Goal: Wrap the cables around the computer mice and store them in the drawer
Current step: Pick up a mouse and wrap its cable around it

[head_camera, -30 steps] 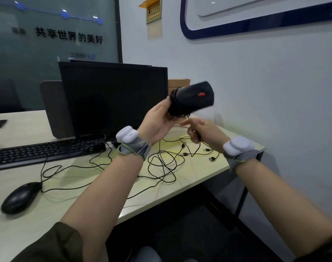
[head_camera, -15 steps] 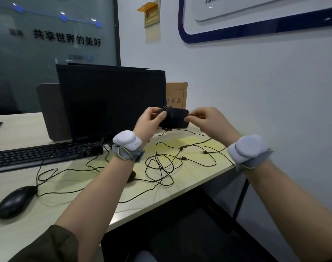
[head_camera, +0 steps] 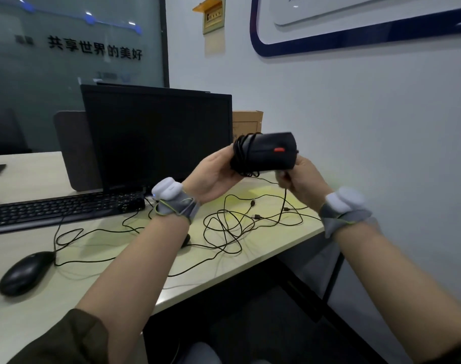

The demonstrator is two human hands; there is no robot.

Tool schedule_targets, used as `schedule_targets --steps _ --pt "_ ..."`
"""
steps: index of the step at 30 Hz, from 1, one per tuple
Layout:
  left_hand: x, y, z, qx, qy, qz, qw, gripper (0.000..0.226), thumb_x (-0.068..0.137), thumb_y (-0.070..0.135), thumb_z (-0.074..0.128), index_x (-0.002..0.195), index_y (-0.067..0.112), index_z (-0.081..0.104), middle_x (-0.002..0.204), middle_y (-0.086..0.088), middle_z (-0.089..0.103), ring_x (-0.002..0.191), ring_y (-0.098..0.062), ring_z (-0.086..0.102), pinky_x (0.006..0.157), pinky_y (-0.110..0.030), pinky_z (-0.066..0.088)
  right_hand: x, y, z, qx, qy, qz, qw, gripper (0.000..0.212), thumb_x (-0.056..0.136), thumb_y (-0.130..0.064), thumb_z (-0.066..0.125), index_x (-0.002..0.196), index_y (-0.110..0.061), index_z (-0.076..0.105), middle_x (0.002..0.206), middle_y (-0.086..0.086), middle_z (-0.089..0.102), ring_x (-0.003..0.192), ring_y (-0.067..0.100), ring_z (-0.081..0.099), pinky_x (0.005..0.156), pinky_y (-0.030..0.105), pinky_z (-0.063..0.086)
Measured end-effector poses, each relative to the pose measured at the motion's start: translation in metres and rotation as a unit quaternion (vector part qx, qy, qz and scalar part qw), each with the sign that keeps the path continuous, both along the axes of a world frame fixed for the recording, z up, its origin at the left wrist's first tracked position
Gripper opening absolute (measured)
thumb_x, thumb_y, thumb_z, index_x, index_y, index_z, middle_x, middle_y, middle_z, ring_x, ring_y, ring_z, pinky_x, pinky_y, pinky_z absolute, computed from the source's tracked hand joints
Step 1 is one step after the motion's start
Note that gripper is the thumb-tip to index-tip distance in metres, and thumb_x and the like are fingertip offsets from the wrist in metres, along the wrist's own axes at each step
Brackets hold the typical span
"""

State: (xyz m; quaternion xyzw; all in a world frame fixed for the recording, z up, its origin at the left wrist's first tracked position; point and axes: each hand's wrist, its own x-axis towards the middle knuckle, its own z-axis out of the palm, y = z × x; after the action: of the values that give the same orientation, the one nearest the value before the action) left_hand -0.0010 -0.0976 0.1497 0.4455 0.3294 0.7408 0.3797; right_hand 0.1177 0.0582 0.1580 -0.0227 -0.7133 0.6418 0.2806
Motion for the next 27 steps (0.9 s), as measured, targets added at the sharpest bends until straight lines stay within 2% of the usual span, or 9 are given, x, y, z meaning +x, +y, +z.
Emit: schedule_targets --steps 4,6,9,11,13,16,18,21,27 --pt "0.005 0.017 0.006 0.078 -0.141 0.105 0.981 0.028 0.097 0.023 0.039 0.106 0.004 0.057 0.101 -0.011 0.061 0.095 -0.020 0.059 0.075 -0.027 0.056 -0.003 -0.029 -0.015 0.185 -0.142 -0.034 0.972 0.029 0.099 -0.025 0.039 0.083 -0.022 0.063 0.051 -0.003 0.047 0.037 0.009 0.043 0.042 0.022 0.036" --pt "-0.005 0.019 0.006 0.071 -0.134 0.236 0.960 0.022 0.096 0.019 0.045 0.107 0.003 0.054 0.102 -0.011 0.060 0.096 -0.020 0.059 0.079 -0.027 0.054 0.000 -0.038 -0.017 0.265 -0.221 -0.040 0.938 0.025 0.098 -0.025 0.038 0.089 -0.020 0.062 0.053 -0.003 0.047 0.038 0.011 0.046 0.046 0.024 0.041" --pt "-0.018 0.013 -0.002 -0.071 0.071 0.442 0.891 0.029 0.090 0.023 0.056 0.114 0.006 0.052 0.105 -0.008 0.060 0.099 -0.020 0.060 0.085 -0.026 0.052 0.007 -0.045 -0.008 0.437 -0.202 -0.143 0.865 0.022 0.095 -0.027 0.042 0.095 -0.023 0.064 0.067 -0.007 0.056 0.046 0.009 0.050 0.051 0.026 0.043" --pt "-0.017 0.010 -0.006 -0.123 0.187 0.476 0.851 0.025 0.088 0.025 0.058 0.109 0.011 0.054 0.096 0.002 0.059 0.086 -0.008 0.059 0.069 -0.008 0.048 0.011 -0.046 0.003 0.483 -0.156 -0.207 0.836 0.020 0.092 -0.033 0.049 0.097 -0.025 0.066 0.076 -0.009 0.059 0.058 0.008 0.051 0.056 0.027 0.042" --pt "-0.014 0.009 -0.010 -0.158 0.271 0.462 0.830 0.024 0.088 0.025 0.059 0.109 0.013 0.054 0.094 0.005 0.059 0.083 -0.004 0.057 0.066 -0.007 0.048 0.012 -0.044 0.015 0.491 -0.119 -0.227 0.832 0.014 0.089 -0.033 0.054 0.091 -0.025 0.066 0.076 -0.011 0.058 0.066 0.008 0.051 0.057 0.026 0.039" --pt "-0.007 0.004 -0.010 -0.188 0.323 0.342 0.862 0.026 0.089 0.027 0.056 0.113 0.015 0.054 0.104 -0.003 0.064 0.097 -0.017 0.062 0.086 -0.027 0.052 0.013 -0.038 0.031 0.451 -0.096 -0.187 0.867 0.009 0.086 -0.027 0.060 0.077 -0.023 0.061 0.071 -0.014 0.056 0.067 0.001 0.051 0.057 0.018 0.036" --pt "-0.001 0.000 -0.008 -0.186 0.330 0.251 0.891 0.024 0.091 0.024 0.053 0.113 0.015 0.055 0.102 -0.004 0.064 0.096 -0.016 0.063 0.087 -0.028 0.052 0.016 -0.030 0.038 0.366 -0.071 -0.144 0.917 0.013 0.081 -0.019 0.068 0.071 -0.022 0.059 0.070 -0.012 0.061 0.063 -0.003 0.056 0.055 0.011 0.039" --pt "0.007 0.000 -0.006 -0.149 0.230 0.124 0.954 0.017 0.094 0.015 0.047 0.108 0.010 0.055 0.095 -0.005 0.059 0.083 -0.011 0.061 0.075 -0.020 0.052 0.022 -0.016 0.039 0.251 -0.066 -0.063 0.964 0.014 0.079 -0.016 0.071 0.070 -0.020 0.062 0.056 -0.014 0.062 0.044 -0.005 0.048 0.043 0.008 0.035" --pt "0.013 0.009 -0.004 -0.058 0.051 0.032 0.996 0.036 0.095 0.020 0.040 0.124 0.000 0.049 0.104 -0.010 0.055 0.089 -0.015 0.056 0.077 -0.024 0.053 0.023 -0.003 0.016 0.051 -0.030 -0.022 0.998 0.030 0.091 0.007 0.042 0.080 -0.015 0.060 0.067 -0.006 0.066 0.061 0.008 0.062 0.053 0.016 0.050"
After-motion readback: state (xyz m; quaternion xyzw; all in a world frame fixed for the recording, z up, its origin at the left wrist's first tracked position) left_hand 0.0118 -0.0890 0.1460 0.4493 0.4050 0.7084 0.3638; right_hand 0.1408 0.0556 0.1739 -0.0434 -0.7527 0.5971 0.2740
